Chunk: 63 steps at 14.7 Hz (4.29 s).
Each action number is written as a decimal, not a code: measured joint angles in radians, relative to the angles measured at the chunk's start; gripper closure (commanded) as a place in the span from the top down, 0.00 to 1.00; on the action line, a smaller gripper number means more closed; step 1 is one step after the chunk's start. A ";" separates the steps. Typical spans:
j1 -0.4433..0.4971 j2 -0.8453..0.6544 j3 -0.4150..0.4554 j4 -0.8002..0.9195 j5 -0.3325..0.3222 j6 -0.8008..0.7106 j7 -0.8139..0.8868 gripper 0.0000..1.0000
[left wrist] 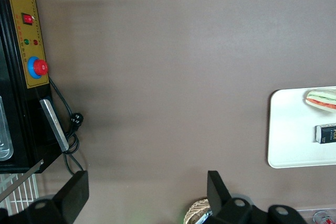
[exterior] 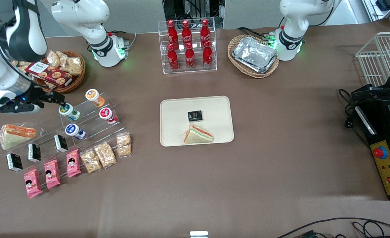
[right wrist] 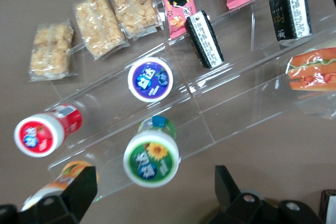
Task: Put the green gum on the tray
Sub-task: 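Lower the right gripper and close it on the green-label gum bottle, then lift the green gum bottle out of the rack with the right gripper, then carry the held bottle over the cream tray beside the black tissue pack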
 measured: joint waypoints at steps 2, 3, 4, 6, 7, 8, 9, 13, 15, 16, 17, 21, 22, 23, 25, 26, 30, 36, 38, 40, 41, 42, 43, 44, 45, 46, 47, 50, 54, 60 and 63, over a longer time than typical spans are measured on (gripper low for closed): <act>0.000 0.021 -0.004 -0.030 0.000 0.047 -0.005 1.00; 0.000 0.028 -0.003 -0.040 0.000 0.059 -0.005 1.00; 0.000 0.033 -0.003 -0.047 0.000 0.066 -0.005 1.00; 0.000 0.041 -0.003 -0.057 0.000 0.077 -0.005 1.00; 0.000 0.044 -0.003 -0.062 0.000 0.082 -0.005 1.00; 0.000 0.047 -0.003 -0.066 0.000 0.089 -0.005 1.00; 0.000 0.050 -0.003 -0.070 0.001 0.096 -0.005 0.99; 0.000 0.052 -0.002 -0.084 0.004 0.108 -0.005 0.99; 0.000 0.052 -0.001 -0.088 0.006 0.109 -0.005 0.99; 0.000 0.052 -0.001 -0.091 0.006 0.110 -0.004 0.99; 0.001 0.052 0.000 -0.095 0.007 0.110 -0.004 0.99; 0.001 0.052 0.002 -0.109 0.007 0.114 -0.004 0.97; 0.001 0.052 0.002 -0.112 0.007 0.114 -0.004 0.95; 0.001 0.052 0.003 -0.115 0.007 0.114 -0.004 0.85; 0.001 0.052 0.006 -0.117 0.007 0.115 -0.003 0.73; 0.001 0.052 0.007 -0.117 0.007 0.115 -0.003 0.70; 0.001 0.052 0.007 -0.118 0.007 0.114 -0.003 0.51; 0.001 0.051 0.007 -0.118 0.007 0.114 -0.003 0.18; 0.001 0.049 0.007 -0.114 0.007 0.114 -0.002 0.17; 0.001 0.043 0.007 -0.097 0.007 0.111 -0.002 0.17; 0.001 0.037 0.007 -0.079 0.007 0.098 -0.002 0.17; 0.001 0.029 0.006 -0.048 0.007 0.062 -0.002 0.16; 0.001 0.021 0.005 0.002 0.007 -0.008 -0.002 0.15; 0.001 0.012 0.004 0.070 0.007 -0.099 -0.002 0.14; 0.001 0.004 0.005 0.149 0.007 -0.192 -0.002 0.13; 0.001 -0.003 0.008 0.233 0.007 -0.278 -0.002 0.13; 0.001 -0.010 0.018 0.315 0.008 -0.355 -0.002 0.12; 0.003 -0.020 0.104 0.482 0.011 -0.481 0.069 0.09; 0.010 -0.008 0.371 0.550 0.028 -0.507 0.415 0.09; 0.029 0.137 0.625 0.522 0.162 -0.356 0.737 0.08; 0.086 0.230 0.636 0.390 0.162 -0.129 0.755 0.08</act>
